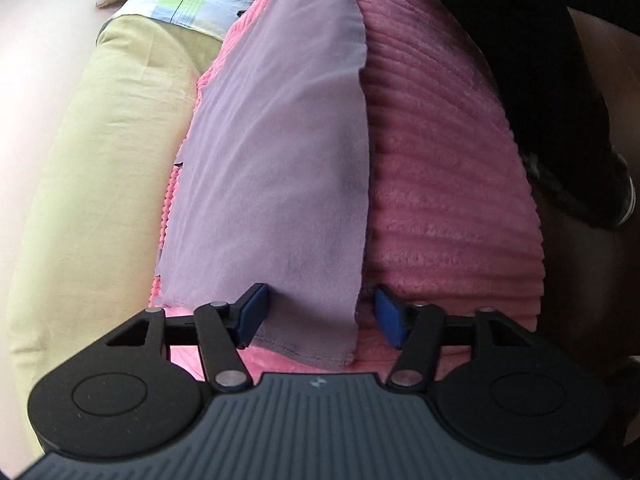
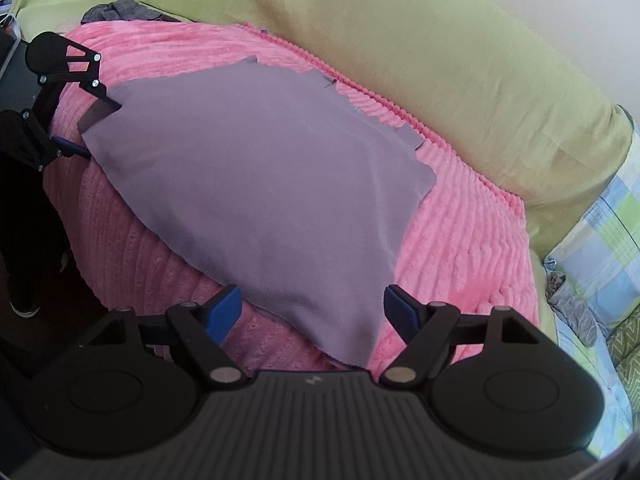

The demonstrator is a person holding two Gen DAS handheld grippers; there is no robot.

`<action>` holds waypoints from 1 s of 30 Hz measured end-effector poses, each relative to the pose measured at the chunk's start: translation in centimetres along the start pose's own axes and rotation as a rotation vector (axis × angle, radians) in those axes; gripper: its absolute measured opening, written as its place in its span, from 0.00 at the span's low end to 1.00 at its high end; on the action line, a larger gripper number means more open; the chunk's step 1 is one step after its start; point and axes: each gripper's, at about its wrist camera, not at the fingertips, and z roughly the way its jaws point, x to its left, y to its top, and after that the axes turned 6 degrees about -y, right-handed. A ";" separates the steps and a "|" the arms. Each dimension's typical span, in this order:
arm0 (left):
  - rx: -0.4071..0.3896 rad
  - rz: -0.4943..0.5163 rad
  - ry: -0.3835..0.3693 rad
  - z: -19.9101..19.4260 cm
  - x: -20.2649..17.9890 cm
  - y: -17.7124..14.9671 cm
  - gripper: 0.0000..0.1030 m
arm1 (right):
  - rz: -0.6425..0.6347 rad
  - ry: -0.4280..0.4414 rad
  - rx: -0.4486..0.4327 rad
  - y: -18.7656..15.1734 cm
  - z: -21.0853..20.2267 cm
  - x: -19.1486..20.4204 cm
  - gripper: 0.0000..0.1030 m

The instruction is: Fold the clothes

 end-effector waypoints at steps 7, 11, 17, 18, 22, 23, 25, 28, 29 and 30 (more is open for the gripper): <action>-0.118 -0.506 -0.208 -2.8 8.2 -1.0 0.04 | -0.111 0.018 -0.021 -0.2 -0.3 1.5 0.74; -0.137 -0.639 -0.282 -2.9 11.4 -1.2 0.04 | -0.169 0.054 -0.052 0.7 0.8 3.5 0.76; -0.170 -0.778 -0.361 -3.8 16.1 -1.0 0.03 | -0.259 0.091 -0.112 2.6 3.0 7.3 0.76; -0.178 -0.803 -0.374 -4.0 16.8 -1.1 0.03 | -0.285 0.084 -0.127 2.9 3.3 8.0 0.76; -0.188 -0.836 -0.390 -4.0 18.9 -1.3 0.03 | -0.373 0.015 -0.151 3.1 4.5 9.4 0.75; -0.186 -0.830 -0.387 -3.9 19.2 -1.3 0.03 | -0.386 -0.015 -0.143 2.8 4.8 9.3 0.70; -0.172 -0.816 -0.380 -4.1 19.2 -1.5 0.03 | -0.393 -0.076 -0.120 1.8 4.9 8.1 0.63; -0.156 -0.798 -0.375 -4.4 18.8 -1.5 0.03 | -0.440 -0.151 -0.094 -0.2 4.5 6.7 0.57; -0.151 -0.792 -0.375 -4.5 18.5 -1.5 0.03 | -0.468 -0.177 -0.085 -1.1 4.4 6.2 0.51; -0.143 -0.785 -0.375 -4.5 18.2 -1.5 0.03 | -0.493 -0.196 -0.074 -2.1 4.3 5.6 0.49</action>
